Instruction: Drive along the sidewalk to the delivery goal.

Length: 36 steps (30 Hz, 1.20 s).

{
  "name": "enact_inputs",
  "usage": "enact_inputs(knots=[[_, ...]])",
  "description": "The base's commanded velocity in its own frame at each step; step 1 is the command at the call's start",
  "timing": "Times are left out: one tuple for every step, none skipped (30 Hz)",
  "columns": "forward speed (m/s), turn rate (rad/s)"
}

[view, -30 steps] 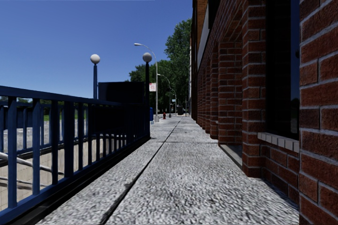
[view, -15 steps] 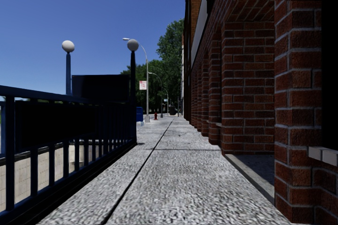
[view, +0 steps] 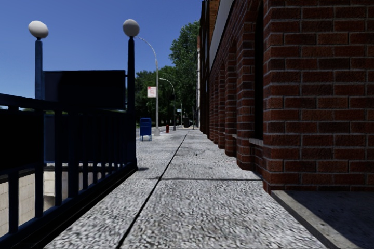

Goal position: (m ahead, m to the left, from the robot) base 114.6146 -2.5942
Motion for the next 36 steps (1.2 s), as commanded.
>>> enact_inputs(knots=[[1.91,0.00],[1.91,0.00],[1.91,0.00],[1.91,0.00],[1.91,0.00],[1.91,0.00],[1.91,0.00],[1.91,0.00],[1.91,0.00],[1.91,0.00],[1.91,0.00],[1.91,0.00],[1.91,0.00],[1.91,0.00],[1.91,0.00],[1.91,0.00],[1.91,0.00],[1.91,0.00],[1.91,0.00],[1.91,0.00],[1.91,0.00],[1.91,0.00],[1.91,0.00],[1.91,0.00],[1.91,0.00],[1.91,0.00],[1.91,0.00],[1.91,0.00],[1.91,0.00],[1.91,0.00],[1.91,0.00],[1.91,0.00],[1.91,0.00],[1.91,0.00],[1.91,0.00],[1.91,0.00]])
